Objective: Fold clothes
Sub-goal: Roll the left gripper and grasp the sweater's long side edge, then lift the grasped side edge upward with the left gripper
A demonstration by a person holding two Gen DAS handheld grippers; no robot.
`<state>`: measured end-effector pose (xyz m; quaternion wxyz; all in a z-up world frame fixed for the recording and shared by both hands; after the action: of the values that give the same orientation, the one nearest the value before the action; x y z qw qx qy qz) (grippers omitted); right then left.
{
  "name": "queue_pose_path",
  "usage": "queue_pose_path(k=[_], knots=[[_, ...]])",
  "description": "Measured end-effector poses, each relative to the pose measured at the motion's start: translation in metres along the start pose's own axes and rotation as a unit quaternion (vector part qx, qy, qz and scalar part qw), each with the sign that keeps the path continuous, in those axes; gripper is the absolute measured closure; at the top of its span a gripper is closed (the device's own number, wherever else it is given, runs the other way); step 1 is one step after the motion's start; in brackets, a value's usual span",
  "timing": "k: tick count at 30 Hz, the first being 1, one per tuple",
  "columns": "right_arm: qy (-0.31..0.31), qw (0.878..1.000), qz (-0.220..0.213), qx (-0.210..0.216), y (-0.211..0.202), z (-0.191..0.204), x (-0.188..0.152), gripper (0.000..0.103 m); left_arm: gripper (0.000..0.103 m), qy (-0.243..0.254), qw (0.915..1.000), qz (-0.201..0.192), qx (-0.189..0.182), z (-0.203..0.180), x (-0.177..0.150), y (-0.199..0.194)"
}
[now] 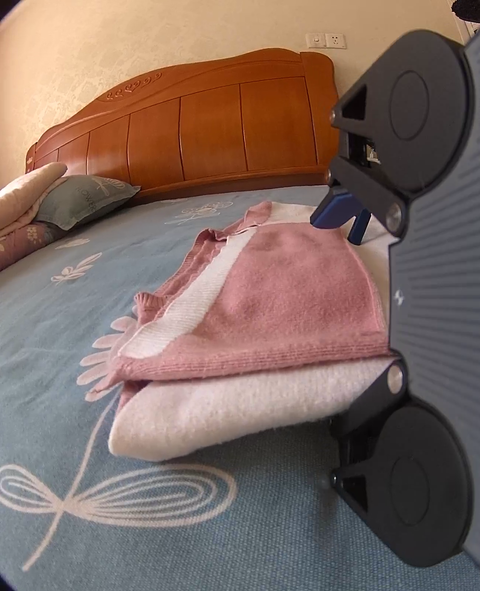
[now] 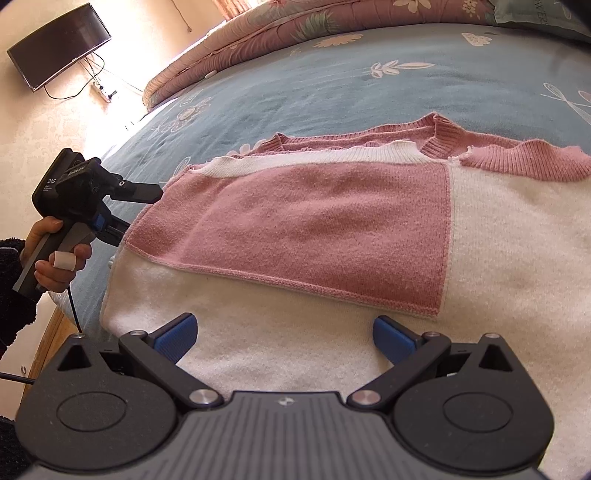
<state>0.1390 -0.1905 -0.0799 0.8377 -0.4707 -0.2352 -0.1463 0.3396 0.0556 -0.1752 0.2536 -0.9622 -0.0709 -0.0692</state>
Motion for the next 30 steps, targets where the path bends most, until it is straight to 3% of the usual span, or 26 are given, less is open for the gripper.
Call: queue_pose_path(k=[2, 5, 9, 30], knots=[[-0.001, 1.000, -0.003, 0.000, 0.000, 0.000, -0.001, 0.000, 0.021, -0.003, 1.0000, 0.002, 0.001, 0.000, 0.002, 0.004], [-0.002, 1.000, -0.005, 0.000, 0.000, 0.000, -0.001, 0.000, 0.033, 0.001, 0.9999, -0.006, 0.013, 0.004, -0.002, 0.003], [-0.003, 1.000, -0.008, -0.001, 0.000, 0.000, -0.002, 0.000, 0.084, -0.047, 0.9984, -0.024, 0.021, 0.033, -0.008, -0.004], [-0.025, 0.999, -0.008, -0.020, 0.003, 0.005, -0.004, 0.000, 0.083, -0.010, 0.9999, 0.006, 0.000, 0.037, -0.008, -0.002]])
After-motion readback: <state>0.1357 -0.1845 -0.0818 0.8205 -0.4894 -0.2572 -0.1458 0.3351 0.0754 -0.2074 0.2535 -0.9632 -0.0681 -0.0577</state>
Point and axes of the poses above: each gripper's, at about its wrist camera, not at the fingertips, and y roughly the way its jaws point, z to its left, x to its top, the point moved 7 cm from there along y, roughly the way its jaws point, and after that the axes turned 4 degrees about y, right-handed, at the moved point
